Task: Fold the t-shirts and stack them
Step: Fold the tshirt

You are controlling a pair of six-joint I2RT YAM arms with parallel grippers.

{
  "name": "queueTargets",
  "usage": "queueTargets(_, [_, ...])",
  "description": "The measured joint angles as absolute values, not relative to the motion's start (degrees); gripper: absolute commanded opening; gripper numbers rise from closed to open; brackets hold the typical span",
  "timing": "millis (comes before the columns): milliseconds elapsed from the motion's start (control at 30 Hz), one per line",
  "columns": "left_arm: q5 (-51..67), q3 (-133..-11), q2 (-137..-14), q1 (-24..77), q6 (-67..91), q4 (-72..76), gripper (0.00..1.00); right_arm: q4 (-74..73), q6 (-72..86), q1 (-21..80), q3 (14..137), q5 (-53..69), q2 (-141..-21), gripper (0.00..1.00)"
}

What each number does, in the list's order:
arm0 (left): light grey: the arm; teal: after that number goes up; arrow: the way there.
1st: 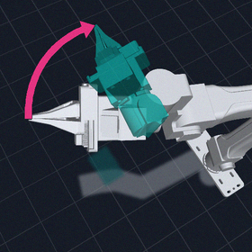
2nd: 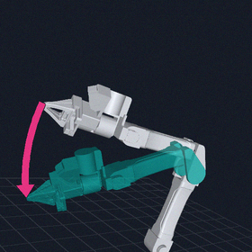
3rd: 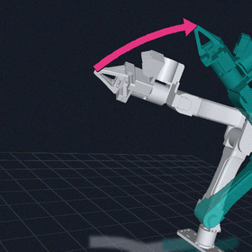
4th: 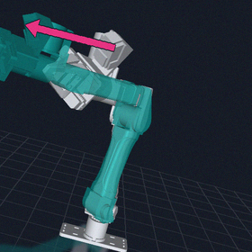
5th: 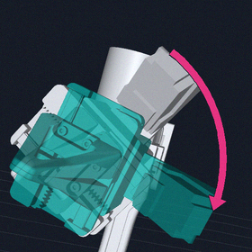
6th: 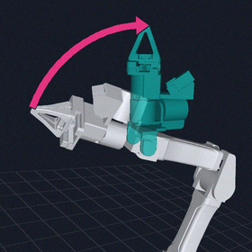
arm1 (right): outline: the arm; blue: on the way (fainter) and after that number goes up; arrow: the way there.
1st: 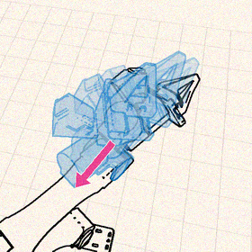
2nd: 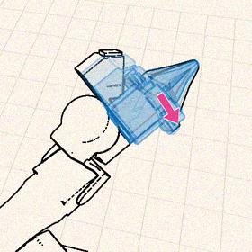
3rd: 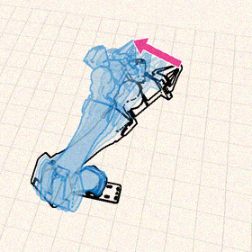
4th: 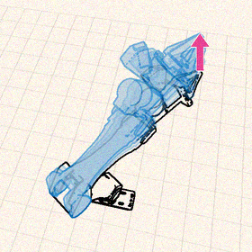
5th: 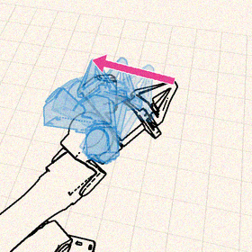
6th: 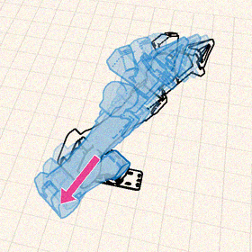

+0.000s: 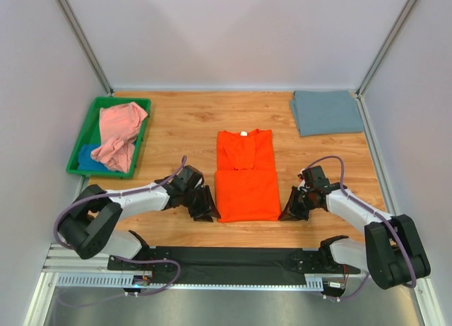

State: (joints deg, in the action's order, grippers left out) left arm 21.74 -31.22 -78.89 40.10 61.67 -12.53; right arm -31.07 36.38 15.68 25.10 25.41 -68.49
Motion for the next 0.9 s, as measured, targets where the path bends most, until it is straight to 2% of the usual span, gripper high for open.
queueTargets(233, [23.8, -31.4, -82.6, 40.7, 61.9, -10.1, 0.40, -31.1, 36.4, 15.7, 25.1, 25.4, -68.5, 0.00])
queueTargets(400, [23.5, -31.4, -83.6, 40.8, 62.0, -9.7, 0.08, -31.2, 36.4, 15.7, 25.1, 25.4, -68.2, 0.00])
queueTargets(467, [23.1, -31.5, -83.6, 40.8, 61.8, -10.3, 0.01, -31.4, 36.4, 15.7, 25.1, 25.3, -67.9, 0.00])
queueTargets(633, [22.6, -32.8, -81.8, 40.9, 62.0, -14.5, 0.00, -33.3, 36.5, 15.7, 25.2, 25.1, -65.5, 0.00])
queueTargets(900, [22.4, -37.0, -75.6, 42.1, 62.7, -22.4, 0.00, -41.0, 38.3, 16.4, 26.9, 24.1, -53.5, 0.00])
